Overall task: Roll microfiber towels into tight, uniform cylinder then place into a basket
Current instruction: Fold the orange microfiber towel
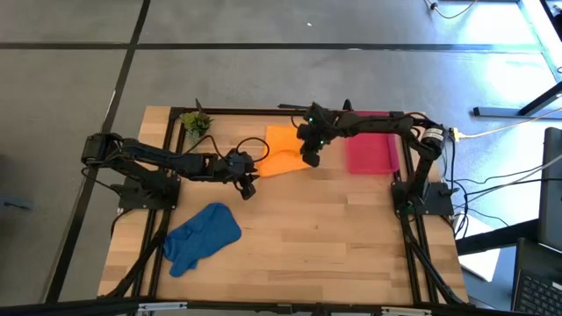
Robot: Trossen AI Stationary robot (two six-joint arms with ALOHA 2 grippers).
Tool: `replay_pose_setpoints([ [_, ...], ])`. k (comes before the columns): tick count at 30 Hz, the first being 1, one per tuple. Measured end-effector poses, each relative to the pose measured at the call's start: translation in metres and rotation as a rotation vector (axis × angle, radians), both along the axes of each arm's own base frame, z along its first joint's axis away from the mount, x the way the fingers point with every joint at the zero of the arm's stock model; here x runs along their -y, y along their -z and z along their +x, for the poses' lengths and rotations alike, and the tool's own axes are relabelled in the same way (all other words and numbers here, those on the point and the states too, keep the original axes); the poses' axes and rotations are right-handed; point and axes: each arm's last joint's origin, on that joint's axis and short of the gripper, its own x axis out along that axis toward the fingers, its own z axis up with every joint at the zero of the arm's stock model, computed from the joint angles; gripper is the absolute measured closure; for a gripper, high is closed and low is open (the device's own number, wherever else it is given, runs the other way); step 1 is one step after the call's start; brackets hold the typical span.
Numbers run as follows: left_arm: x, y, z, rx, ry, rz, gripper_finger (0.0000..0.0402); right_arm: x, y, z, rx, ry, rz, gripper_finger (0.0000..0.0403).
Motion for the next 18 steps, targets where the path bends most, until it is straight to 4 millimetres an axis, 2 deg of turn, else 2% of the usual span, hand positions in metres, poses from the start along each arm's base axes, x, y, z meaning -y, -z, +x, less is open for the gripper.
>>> replay_pose_setpoints([
  [13,0.0,0.0,0.0,0.005,-0.013,-0.013,0.0296,0.008,0.004,-0.012,-0.132,0.262,0.04,0.0399],
  [18,0.0,0.0,0.0,0.005,-0.013,-0.013,0.0296,0.008,-0.006,-0.007,-0.048,0.24,-0.006,0.0399],
])
